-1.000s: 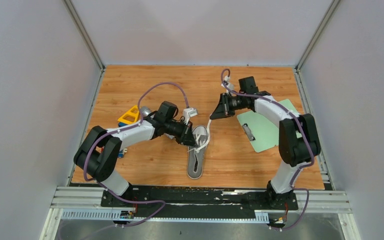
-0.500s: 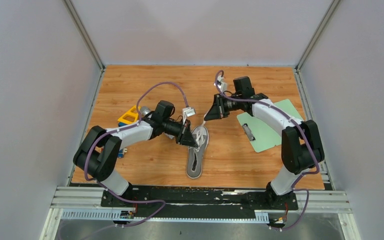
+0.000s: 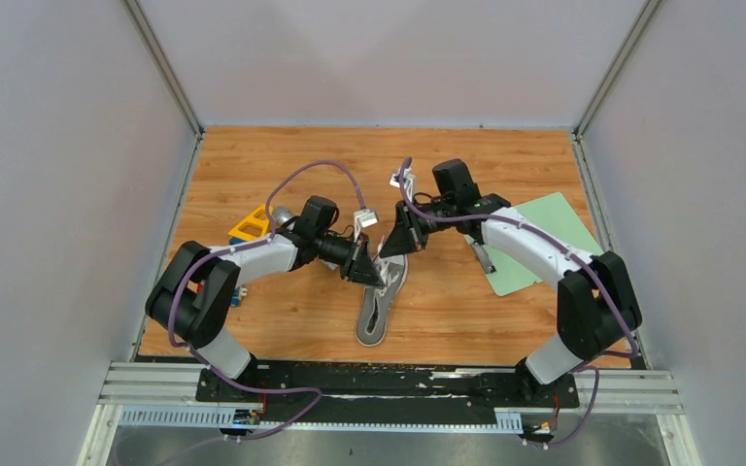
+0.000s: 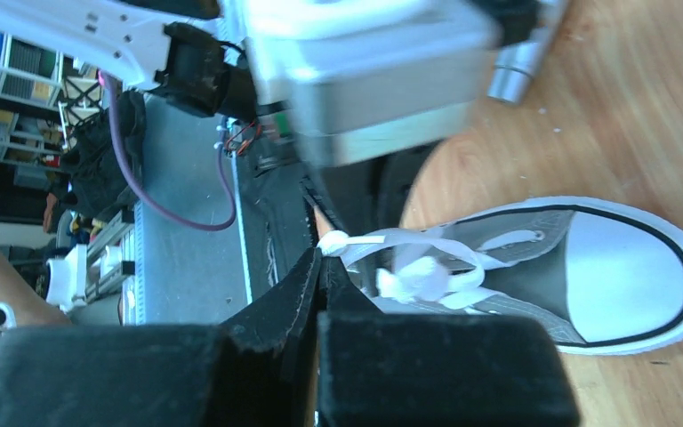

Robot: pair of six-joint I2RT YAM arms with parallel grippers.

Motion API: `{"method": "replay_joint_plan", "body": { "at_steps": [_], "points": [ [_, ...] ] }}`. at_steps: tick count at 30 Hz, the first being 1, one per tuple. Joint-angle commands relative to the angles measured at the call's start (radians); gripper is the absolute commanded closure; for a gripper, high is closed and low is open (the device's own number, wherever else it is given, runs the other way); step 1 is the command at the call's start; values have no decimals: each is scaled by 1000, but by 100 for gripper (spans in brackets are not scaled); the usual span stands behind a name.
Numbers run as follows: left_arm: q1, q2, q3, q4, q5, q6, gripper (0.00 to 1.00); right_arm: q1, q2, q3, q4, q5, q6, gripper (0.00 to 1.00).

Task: Tie the shoes
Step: Wrap the shoelace around the shoelace.

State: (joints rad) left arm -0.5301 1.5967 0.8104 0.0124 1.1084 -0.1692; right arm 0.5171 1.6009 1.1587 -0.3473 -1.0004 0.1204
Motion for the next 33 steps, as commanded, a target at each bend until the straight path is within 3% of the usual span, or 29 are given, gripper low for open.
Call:
{"method": "replay_joint_plan", "body": {
  "at_steps": [1, 18, 29, 33],
  "points": [
    [3, 26, 45, 17, 37, 0, 100, 19, -84, -31, -14, -85, -82, 100],
    [3, -13, 53, -125, -167, 59, 100, 146, -163, -151, -199, -58, -314, 100],
    [3, -40, 46, -149, -212, 74, 100, 179, -173, -217, -193, -10, -355, 100],
    [4, -38, 43, -140, -166, 81, 95, 182, -173, -227, -183, -5, -354, 100]
  ]
}}
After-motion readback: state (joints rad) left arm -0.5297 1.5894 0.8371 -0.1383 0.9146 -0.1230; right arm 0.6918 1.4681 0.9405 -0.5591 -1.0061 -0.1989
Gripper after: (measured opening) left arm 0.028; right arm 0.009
